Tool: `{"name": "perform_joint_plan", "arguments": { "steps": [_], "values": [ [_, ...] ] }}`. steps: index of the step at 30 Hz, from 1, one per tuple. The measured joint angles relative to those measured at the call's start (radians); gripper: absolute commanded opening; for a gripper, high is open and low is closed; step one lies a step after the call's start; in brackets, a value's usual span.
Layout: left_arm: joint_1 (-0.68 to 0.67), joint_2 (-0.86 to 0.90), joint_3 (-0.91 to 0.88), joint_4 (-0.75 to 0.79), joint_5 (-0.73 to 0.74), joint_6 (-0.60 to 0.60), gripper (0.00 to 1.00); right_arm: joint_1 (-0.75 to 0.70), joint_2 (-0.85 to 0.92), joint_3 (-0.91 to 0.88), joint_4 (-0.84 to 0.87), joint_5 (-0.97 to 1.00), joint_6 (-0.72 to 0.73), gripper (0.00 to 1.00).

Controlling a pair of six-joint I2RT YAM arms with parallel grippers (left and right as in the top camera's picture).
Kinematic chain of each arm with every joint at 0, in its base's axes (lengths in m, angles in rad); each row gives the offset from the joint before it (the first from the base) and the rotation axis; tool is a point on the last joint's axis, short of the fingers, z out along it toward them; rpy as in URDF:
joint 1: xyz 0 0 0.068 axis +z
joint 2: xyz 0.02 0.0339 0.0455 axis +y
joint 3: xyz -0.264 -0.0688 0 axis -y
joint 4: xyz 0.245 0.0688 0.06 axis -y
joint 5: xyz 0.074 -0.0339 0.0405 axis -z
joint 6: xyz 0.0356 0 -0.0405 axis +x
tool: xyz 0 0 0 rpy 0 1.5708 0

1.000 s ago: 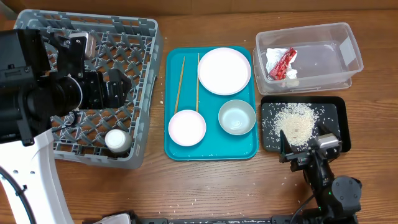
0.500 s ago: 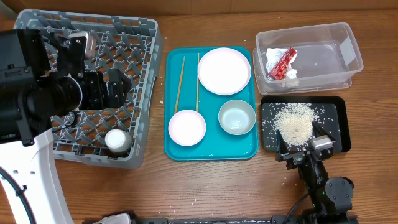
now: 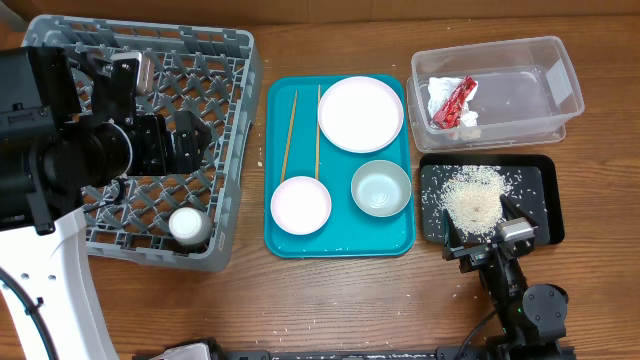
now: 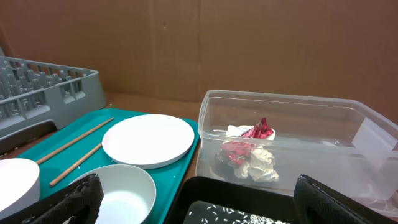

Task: Sort waste into correct bins and load items into the dishwasher
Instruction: 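Reach the left gripper to the grey bowl and grasp it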

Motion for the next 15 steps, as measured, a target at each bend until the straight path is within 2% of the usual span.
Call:
{"name": "perform_joint_plan", "arguments": {
  "steps": [5,12,15],
  "values": [
    [0.000,0.000,0.000,0.021,0.005,-0.012,1.00,0.000,0.000,0.000,0.000,0.000,0.000,1.00],
    [-0.007,0.001,0.000,-0.023,0.086,-0.135,1.00,0.000,0.000,0.000,0.001,0.000,0.000,1.00],
    [-0.104,0.002,0.000,-0.061,0.115,-0.128,1.00,0.000,0.000,0.000,0.001,0.000,0.000,1.00]
  ]
}}
